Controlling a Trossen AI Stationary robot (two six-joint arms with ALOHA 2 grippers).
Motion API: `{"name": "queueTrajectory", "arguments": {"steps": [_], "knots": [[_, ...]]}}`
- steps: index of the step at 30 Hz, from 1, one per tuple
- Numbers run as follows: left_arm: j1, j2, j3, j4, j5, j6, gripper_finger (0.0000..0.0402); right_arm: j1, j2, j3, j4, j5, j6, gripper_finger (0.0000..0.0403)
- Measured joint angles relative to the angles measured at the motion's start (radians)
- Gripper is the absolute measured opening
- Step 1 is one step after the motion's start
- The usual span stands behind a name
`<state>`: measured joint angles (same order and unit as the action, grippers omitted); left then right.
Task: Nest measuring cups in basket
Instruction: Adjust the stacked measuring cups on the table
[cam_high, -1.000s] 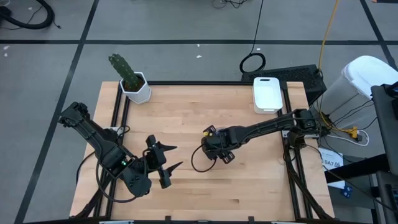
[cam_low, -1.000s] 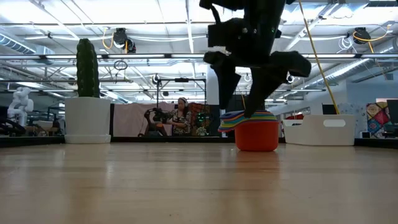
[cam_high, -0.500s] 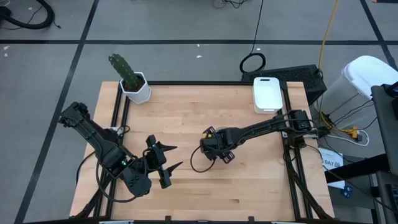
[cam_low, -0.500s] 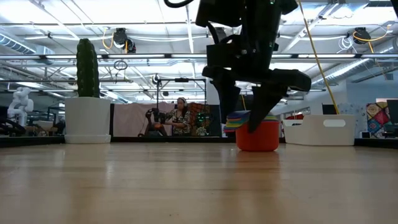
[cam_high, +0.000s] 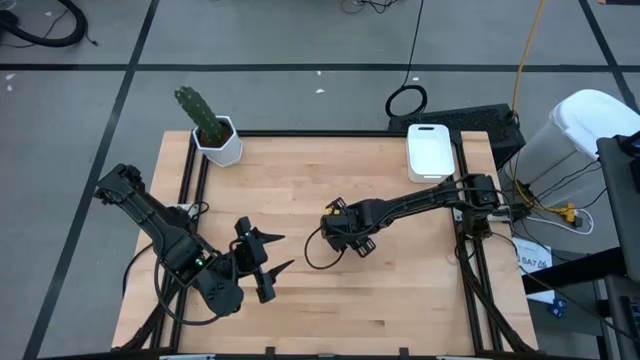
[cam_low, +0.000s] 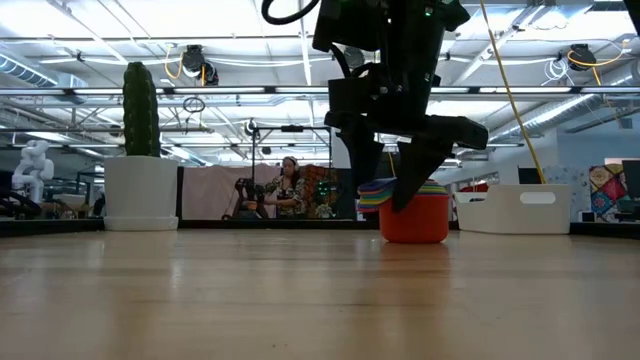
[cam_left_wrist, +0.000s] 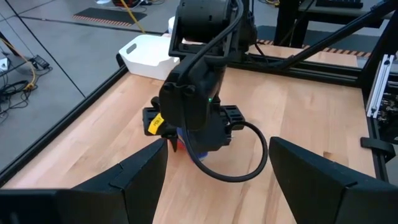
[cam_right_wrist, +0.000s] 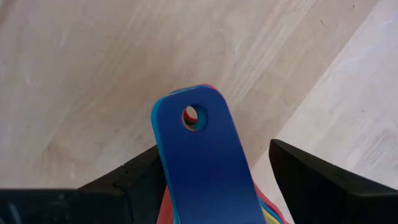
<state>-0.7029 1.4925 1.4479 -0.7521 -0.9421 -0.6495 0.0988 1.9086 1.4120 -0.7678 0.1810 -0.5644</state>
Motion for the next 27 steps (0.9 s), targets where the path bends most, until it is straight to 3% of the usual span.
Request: {"name": "queueTrajectory", "arguments": {"steps": [14,27], "knots": [[0.000,0.000,0.000,0.000,0.002,-0.004,0.0282,-0.001,0.000,0.000,-0.004,-0.002,0.002,0.0263],[0.000,0.000,0.000,0.000,0.002,-0.008,0.0282,-0.001,0.000,0.000,-0.016,-0.029,0.010,0.0188]]}}
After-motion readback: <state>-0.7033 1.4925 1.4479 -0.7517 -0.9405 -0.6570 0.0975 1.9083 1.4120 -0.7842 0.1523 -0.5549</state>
